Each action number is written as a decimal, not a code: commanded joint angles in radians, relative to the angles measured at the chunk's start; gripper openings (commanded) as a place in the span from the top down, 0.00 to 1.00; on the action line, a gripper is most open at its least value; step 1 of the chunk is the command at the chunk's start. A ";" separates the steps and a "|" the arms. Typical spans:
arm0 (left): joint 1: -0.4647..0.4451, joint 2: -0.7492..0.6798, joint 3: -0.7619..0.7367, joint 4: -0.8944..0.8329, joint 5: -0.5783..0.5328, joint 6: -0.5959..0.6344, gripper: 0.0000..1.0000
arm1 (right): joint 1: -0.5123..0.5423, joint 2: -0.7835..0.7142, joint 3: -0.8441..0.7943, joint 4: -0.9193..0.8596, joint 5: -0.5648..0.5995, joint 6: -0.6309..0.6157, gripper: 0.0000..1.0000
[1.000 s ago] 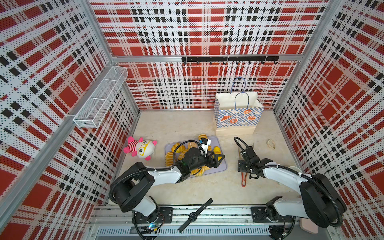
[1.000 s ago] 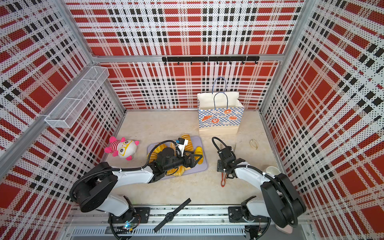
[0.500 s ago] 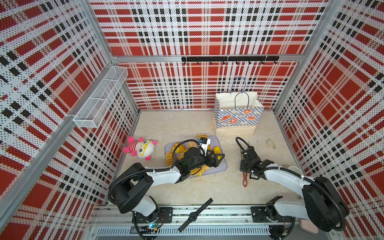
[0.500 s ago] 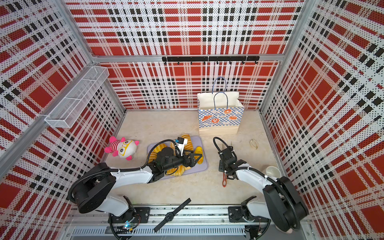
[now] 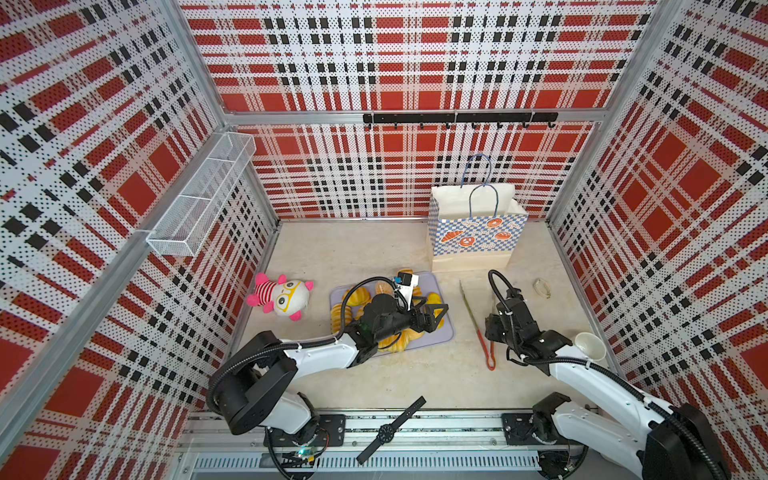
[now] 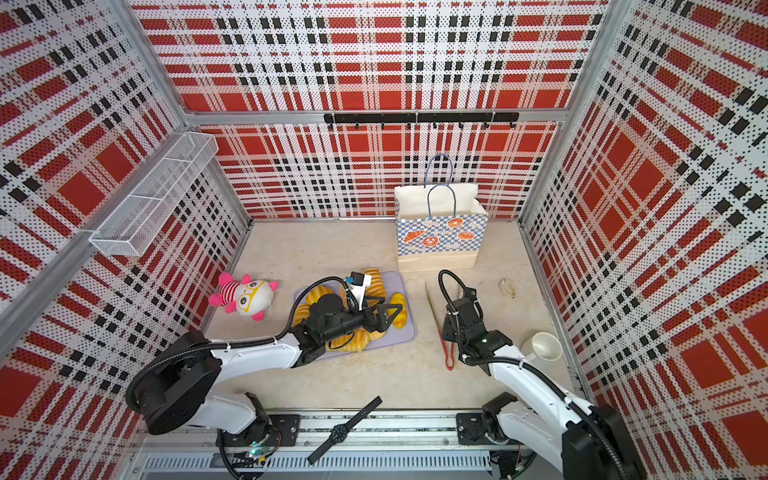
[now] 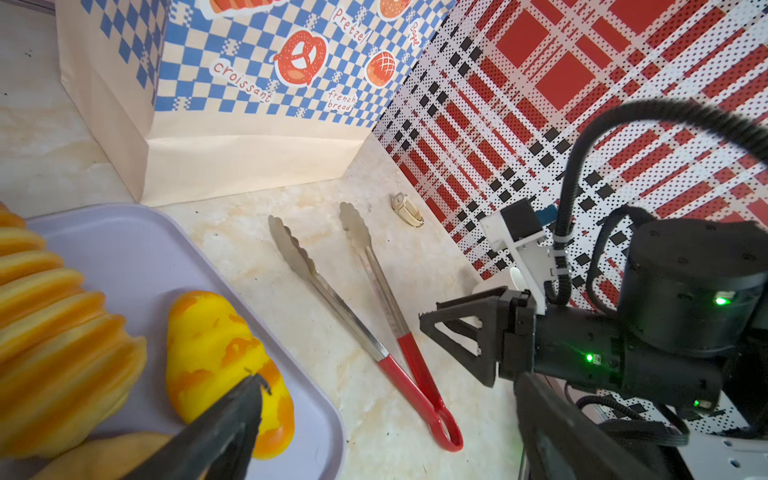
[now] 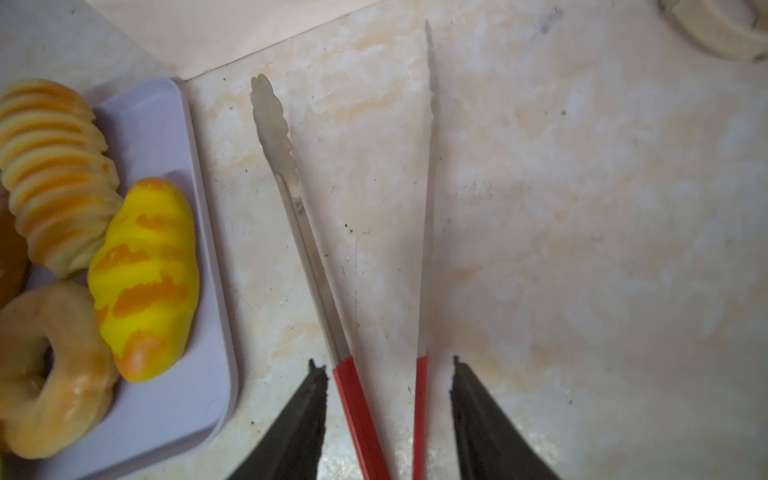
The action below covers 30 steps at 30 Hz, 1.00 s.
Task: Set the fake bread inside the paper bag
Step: 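Lower the right gripper and grasp the red handles of the tongs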
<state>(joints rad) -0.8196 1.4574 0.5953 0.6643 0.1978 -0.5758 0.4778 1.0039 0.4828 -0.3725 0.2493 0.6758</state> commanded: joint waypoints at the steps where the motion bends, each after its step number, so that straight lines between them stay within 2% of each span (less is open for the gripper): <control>1: 0.005 -0.007 -0.008 0.012 -0.002 0.017 0.03 | 0.005 0.023 -0.026 -0.025 0.008 0.008 0.35; 5: 0.005 0.003 0.000 0.014 0.038 0.025 0.03 | 0.006 0.106 -0.039 0.013 -0.029 -0.001 0.30; 10: -0.015 0.030 0.020 0.013 0.067 0.034 0.03 | 0.008 0.201 -0.029 0.061 -0.069 -0.031 0.33; 14: -0.019 0.056 0.032 0.013 0.081 0.031 0.03 | 0.010 0.238 -0.018 0.072 -0.054 -0.047 0.33; 19: -0.019 0.058 0.032 0.014 0.080 0.032 0.03 | 0.011 0.153 -0.017 0.031 -0.010 -0.044 0.32; 25: -0.019 0.065 0.034 0.012 0.077 0.035 0.03 | 0.024 -0.023 -0.010 -0.027 -0.043 -0.096 0.31; 27: -0.019 0.067 0.034 0.010 0.078 0.037 0.03 | 0.028 -0.024 -0.014 -0.019 -0.098 -0.114 0.29; 30: -0.019 0.069 0.040 0.000 0.081 0.037 0.03 | 0.044 0.035 -0.002 -0.025 -0.096 -0.107 0.27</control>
<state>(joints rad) -0.8330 1.5143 0.5995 0.6624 0.2611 -0.5549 0.5049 1.0035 0.4610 -0.3679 0.1741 0.5850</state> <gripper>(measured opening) 0.968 0.727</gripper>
